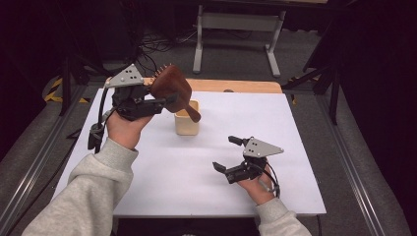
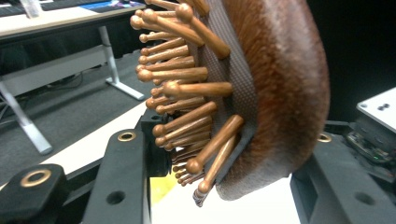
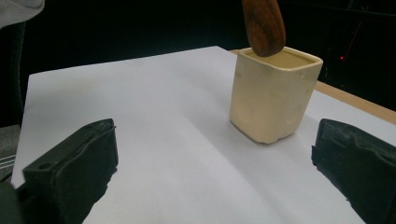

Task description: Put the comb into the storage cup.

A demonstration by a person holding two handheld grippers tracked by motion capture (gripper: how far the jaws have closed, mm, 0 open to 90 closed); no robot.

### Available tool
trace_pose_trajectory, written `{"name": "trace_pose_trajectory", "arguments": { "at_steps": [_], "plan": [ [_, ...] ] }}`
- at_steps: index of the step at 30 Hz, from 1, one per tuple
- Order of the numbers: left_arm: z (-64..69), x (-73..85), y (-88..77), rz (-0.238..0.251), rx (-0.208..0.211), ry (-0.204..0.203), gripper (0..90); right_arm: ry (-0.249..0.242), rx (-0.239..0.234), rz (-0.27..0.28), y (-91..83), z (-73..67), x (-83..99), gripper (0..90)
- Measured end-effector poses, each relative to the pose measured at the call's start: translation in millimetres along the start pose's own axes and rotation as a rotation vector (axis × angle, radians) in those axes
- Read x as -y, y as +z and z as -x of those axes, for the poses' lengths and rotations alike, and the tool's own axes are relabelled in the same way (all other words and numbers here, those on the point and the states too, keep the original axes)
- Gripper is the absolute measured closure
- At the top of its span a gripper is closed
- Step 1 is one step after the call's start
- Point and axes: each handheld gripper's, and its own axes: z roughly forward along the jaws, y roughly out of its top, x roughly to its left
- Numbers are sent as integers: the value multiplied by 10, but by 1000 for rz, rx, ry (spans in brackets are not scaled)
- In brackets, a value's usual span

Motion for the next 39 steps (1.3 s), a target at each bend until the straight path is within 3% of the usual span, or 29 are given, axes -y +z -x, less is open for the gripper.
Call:
{"name": "trace_pose_trajectory", "arguments": {
  "at_steps": [12, 39],
  "plan": [
    [-124, 16, 123, 6, -75, -26, 551, 3, -8, -3, 8, -1, 3, 9],
    [-338, 88, 275, -25, -172, -69, 547, 1, -6, -3, 3, 3, 5, 10]
  ]
}}
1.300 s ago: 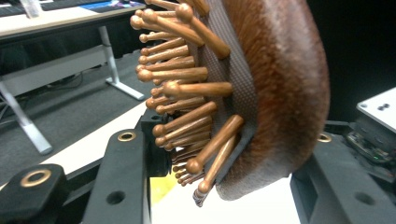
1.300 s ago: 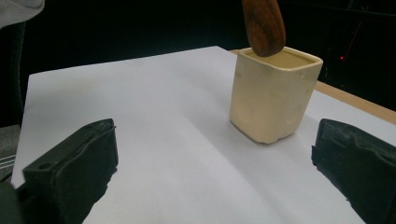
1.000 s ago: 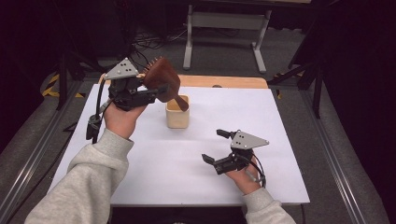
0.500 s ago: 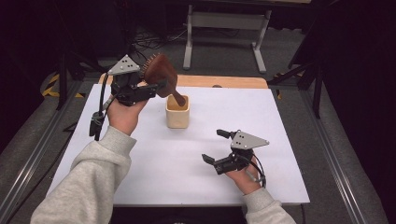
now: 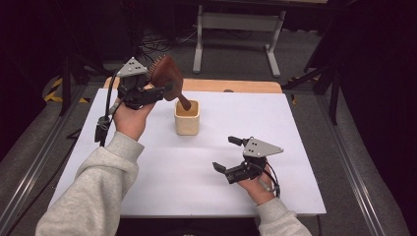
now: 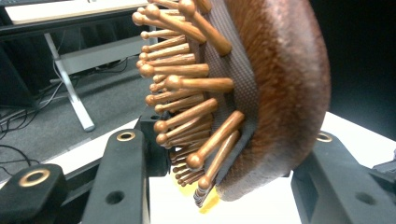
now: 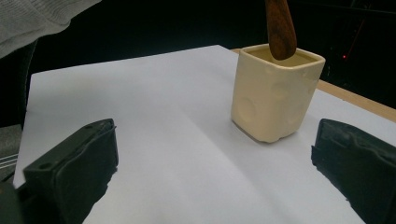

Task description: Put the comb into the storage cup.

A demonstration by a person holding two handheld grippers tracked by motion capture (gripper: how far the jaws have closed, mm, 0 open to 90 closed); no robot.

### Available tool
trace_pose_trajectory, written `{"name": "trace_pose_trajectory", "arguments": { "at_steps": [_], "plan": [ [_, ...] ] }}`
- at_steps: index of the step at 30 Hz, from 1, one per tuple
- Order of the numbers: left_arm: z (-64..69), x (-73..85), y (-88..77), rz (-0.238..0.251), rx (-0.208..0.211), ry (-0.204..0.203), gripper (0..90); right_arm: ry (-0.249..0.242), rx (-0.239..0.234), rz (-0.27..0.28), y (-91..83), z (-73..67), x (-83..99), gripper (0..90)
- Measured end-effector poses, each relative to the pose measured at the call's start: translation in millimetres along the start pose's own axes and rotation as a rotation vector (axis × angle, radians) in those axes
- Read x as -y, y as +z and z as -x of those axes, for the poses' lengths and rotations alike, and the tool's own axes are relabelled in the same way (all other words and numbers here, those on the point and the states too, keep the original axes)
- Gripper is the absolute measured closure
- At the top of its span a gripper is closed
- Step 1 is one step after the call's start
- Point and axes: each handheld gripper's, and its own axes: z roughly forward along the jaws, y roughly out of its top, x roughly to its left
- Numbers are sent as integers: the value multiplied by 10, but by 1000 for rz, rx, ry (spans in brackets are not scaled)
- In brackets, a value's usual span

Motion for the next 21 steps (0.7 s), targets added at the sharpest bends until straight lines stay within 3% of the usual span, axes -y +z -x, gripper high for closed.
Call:
{"name": "trace_pose_trajectory", "arguments": {
  "at_steps": [21],
  "plan": [
    [-74, 152, 271, -55, 7, -44, 541, 4, -2, 1, -14, 9, 2, 13]
  ]
}}
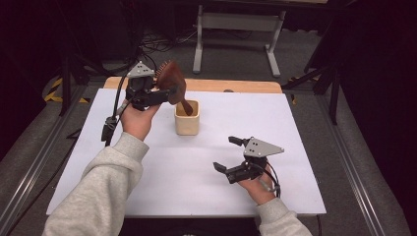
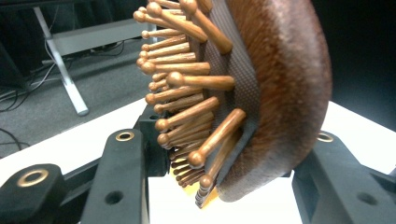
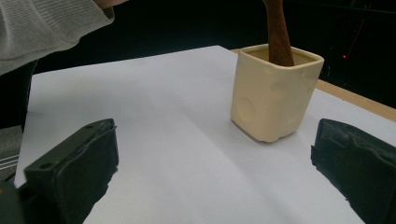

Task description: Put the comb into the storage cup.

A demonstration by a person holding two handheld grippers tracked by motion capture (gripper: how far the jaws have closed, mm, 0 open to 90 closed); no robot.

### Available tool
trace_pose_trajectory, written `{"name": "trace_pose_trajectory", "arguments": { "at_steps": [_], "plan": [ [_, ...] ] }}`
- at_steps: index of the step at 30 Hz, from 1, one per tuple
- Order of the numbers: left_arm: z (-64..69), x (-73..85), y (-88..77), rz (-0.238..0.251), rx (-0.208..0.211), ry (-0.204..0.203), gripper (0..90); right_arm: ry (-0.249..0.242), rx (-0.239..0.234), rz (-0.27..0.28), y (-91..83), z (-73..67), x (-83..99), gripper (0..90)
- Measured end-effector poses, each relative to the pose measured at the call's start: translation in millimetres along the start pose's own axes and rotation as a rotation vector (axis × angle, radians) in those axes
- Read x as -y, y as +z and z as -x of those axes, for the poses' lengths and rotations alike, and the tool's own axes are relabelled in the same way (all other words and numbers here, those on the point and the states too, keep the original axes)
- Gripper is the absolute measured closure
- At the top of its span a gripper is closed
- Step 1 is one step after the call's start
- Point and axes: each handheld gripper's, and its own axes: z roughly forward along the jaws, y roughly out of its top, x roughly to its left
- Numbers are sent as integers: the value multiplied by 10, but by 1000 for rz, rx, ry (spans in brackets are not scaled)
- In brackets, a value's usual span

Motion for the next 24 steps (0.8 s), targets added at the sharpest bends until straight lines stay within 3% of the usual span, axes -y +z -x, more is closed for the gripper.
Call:
{"name": "trace_pose_trajectory", "arguments": {
  "at_steps": [24],
  "plan": [
    [-56, 144, 274, -74, 4, -42, 532, 2, -5, -3, 0, 3, 4, 17]
  ]
}}
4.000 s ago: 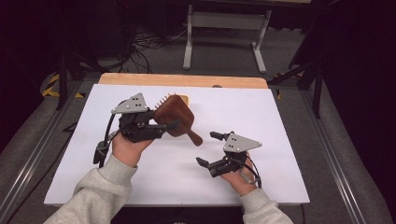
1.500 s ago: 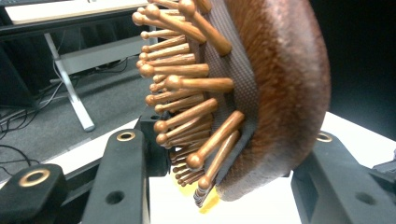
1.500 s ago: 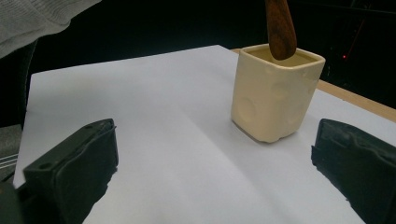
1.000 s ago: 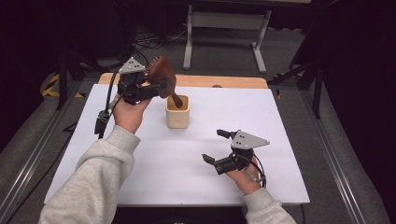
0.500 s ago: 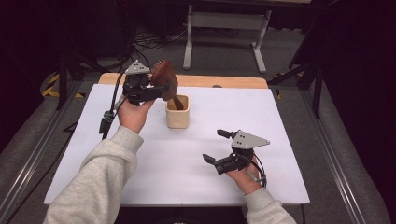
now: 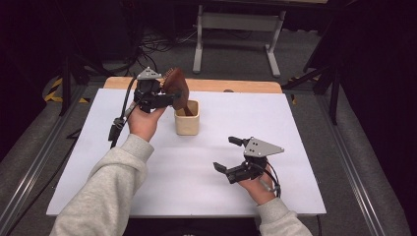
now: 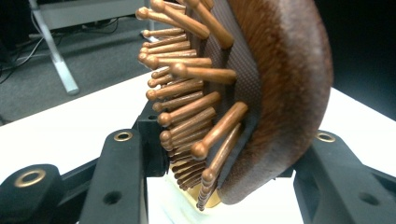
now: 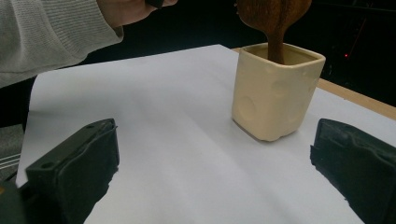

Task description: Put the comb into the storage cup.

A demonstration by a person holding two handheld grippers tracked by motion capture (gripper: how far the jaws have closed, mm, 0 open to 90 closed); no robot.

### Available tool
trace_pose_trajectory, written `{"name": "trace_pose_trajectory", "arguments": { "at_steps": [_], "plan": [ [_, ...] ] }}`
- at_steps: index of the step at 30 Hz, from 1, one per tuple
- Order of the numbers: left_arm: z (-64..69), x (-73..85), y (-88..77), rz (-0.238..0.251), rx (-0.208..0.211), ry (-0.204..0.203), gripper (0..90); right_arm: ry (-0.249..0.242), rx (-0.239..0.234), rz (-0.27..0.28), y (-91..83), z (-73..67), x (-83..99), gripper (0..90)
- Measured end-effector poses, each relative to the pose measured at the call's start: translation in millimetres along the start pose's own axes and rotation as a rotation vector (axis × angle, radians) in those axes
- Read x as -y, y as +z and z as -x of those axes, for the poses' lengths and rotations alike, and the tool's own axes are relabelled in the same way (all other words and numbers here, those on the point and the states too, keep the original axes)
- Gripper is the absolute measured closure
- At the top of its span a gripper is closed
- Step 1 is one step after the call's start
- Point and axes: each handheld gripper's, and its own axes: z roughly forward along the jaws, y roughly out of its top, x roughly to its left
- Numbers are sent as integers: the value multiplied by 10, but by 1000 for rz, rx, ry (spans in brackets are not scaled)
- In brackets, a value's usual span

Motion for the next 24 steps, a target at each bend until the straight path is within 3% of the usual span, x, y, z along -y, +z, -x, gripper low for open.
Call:
{"name": "trace_pose_trajectory", "arguments": {
  "at_steps": [6, 11, 17, 21, 24],
  "plan": [
    [2, 25, 42, -13, 8, -16, 527, 2, -2, -1, 1, -1, 1, 17],
    [-4, 47, 115, -61, 17, -23, 511, 1, -5, 4, -4, -2, -1, 19],
    [-24, 60, 112, -55, 14, -35, 491, 1, -5, 3, -4, -3, -1, 19],
    [-31, 67, 93, -57, -2, -18, 435, 1, -6, 3, -3, -1, -1, 19],
    [-62, 72, 36, -2, 7, -5, 347, 1, -4, 4, -5, -1, -2, 19]
  ]
}}
